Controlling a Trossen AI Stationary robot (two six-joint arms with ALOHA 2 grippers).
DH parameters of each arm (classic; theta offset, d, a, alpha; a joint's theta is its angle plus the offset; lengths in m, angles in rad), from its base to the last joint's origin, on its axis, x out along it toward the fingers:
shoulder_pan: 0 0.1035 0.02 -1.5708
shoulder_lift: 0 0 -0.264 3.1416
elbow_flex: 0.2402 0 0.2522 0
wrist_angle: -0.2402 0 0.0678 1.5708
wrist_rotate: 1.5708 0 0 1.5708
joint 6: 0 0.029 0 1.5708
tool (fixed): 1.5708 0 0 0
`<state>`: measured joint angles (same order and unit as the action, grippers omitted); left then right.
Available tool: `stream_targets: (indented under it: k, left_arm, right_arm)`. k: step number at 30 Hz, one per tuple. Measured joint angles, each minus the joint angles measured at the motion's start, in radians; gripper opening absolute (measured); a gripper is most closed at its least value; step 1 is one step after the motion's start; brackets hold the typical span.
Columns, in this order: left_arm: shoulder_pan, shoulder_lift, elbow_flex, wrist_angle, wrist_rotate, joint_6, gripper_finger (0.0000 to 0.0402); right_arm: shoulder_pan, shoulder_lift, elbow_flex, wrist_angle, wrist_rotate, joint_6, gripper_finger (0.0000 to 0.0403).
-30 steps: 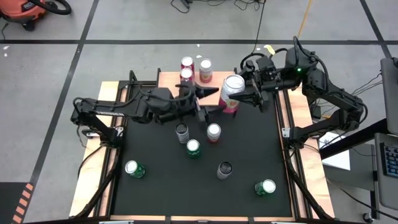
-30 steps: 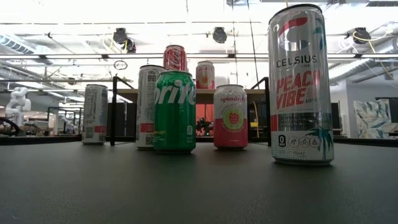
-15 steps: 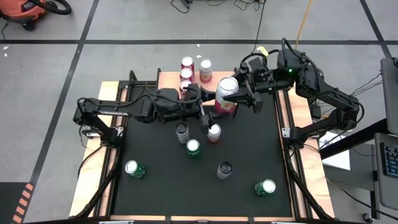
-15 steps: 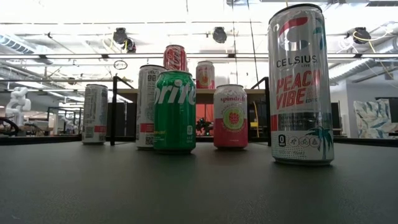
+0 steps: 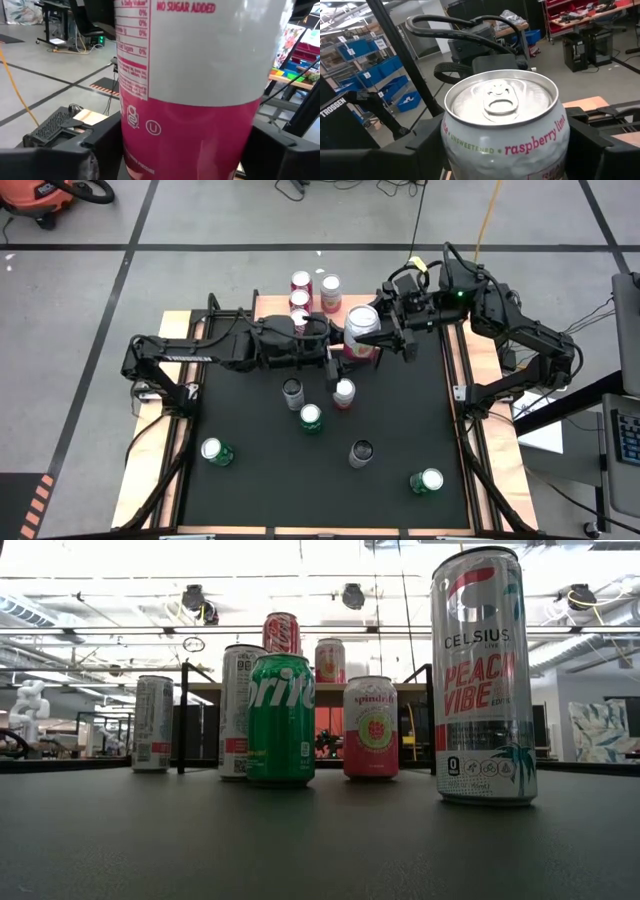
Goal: Place canned beverage on shelf
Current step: Put the top white pink soda can on the shelf aligned with the other white pink soda can
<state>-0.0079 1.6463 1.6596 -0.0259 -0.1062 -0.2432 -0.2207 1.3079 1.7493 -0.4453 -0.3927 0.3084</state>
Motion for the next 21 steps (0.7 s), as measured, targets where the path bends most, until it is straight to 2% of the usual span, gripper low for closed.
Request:
stream_targets:
  k: [5,9,16,21]
  left_arm:
    - [0.002,0.0,0.0,-0.009,0.01,-0.003,0.0288]
    - [0.001,0.0,0.0,-0.01,0.013,0.012,0.0287]
    - [0.001,0.001,-0.002,-0.005,0.019,0.152,0.0286]
    - [0.001,0.012,-0.002,0.006,0.019,0.263,0.0285]
  right_arm:
    - [0.0,0.0,0.0,-0.015,0.0,0.009,0.0285]
    - [0.0,-0.003,0.0,-0.029,-0.003,0.022,0.031]
    - [-0.001,-0.03,0.086,-0.201,0.0,-0.01,0.038]
    - [0.0,-0.012,0.164,-0.265,0.0,-0.059,0.0394]
